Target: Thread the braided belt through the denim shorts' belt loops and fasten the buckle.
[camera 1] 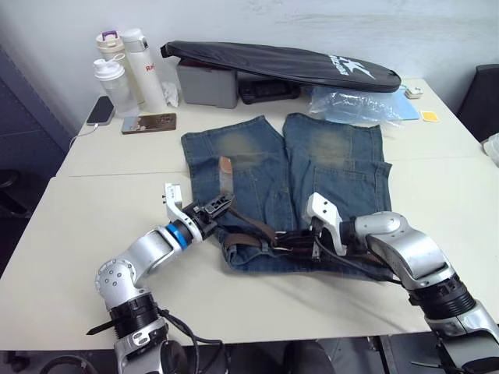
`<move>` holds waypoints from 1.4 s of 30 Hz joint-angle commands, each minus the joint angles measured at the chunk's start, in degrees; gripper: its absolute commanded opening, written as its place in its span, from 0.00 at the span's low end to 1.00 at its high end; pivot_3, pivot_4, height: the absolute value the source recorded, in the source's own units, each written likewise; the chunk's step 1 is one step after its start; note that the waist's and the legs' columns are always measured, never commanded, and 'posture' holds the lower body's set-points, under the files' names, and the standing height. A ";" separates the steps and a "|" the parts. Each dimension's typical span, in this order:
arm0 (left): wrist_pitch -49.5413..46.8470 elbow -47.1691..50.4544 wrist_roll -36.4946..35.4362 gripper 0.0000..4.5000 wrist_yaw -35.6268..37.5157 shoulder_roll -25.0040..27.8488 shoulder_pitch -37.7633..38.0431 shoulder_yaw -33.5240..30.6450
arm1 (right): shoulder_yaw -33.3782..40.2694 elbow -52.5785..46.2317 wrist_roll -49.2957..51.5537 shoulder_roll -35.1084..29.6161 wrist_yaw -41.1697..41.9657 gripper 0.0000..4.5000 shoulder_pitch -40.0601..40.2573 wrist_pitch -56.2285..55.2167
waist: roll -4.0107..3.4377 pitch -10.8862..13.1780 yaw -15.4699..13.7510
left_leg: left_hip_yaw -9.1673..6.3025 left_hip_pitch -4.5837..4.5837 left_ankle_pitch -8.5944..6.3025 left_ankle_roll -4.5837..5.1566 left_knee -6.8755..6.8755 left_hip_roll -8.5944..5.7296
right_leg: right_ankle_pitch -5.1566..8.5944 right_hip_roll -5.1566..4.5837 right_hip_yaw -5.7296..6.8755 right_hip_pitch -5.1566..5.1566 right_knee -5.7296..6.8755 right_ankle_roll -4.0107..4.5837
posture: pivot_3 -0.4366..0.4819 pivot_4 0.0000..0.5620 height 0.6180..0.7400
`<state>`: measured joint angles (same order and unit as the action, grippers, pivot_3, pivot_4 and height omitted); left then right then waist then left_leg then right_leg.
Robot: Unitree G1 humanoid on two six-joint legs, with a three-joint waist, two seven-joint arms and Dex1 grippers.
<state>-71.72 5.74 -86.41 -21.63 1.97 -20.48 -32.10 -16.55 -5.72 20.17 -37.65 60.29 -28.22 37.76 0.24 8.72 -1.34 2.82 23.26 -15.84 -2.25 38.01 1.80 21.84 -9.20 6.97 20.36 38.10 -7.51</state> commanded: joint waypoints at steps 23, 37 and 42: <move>11.08 -1.17 -4.45 0.00 4.67 5.70 0.21 11.28 | -10.68 6.06 -8.56 2.17 0.51 0.01 -3.34 8.18 | 0.07 -0.57 -0.07 | -0.05 -0.04 -0.08 -0.06 -0.01 0.08 | 0.00 0.08 -0.01 -0.07 -0.13 0.04 | 0.48 0.27 0.22; 16.38 -11.91 -4.43 0.00 8.44 1.51 -20.11 15.78 | -20.70 3.52 -17.08 0.06 0.05 0.01 0.10 11.17 | 0.26 -1.40 -0.11 | -0.25 -0.45 -0.43 -0.23 0.11 0.68 | 0.06 0.74 0.16 -0.74 -0.48 0.20 | 0.48 0.27 0.22; 15.53 -18.83 0.63 0.00 13.73 0.62 -26.61 17.67 | -21.99 0.53 -17.83 -0.67 1.17 0.01 1.40 10.72 | 0.26 -1.40 -0.26 | -0.19 -0.53 -0.45 -0.23 0.13 0.68 | 0.06 0.74 0.15 -0.81 -0.51 0.22 | 0.48 0.27 0.22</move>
<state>-58.45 -15.16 -84.99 -12.88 2.97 -42.30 -12.68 -26.89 -10.21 5.90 -36.55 60.34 -33.43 43.82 0.50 7.31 -1.60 2.63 22.74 -16.29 -2.48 38.14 2.48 21.90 -8.46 7.12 19.56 37.58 -7.29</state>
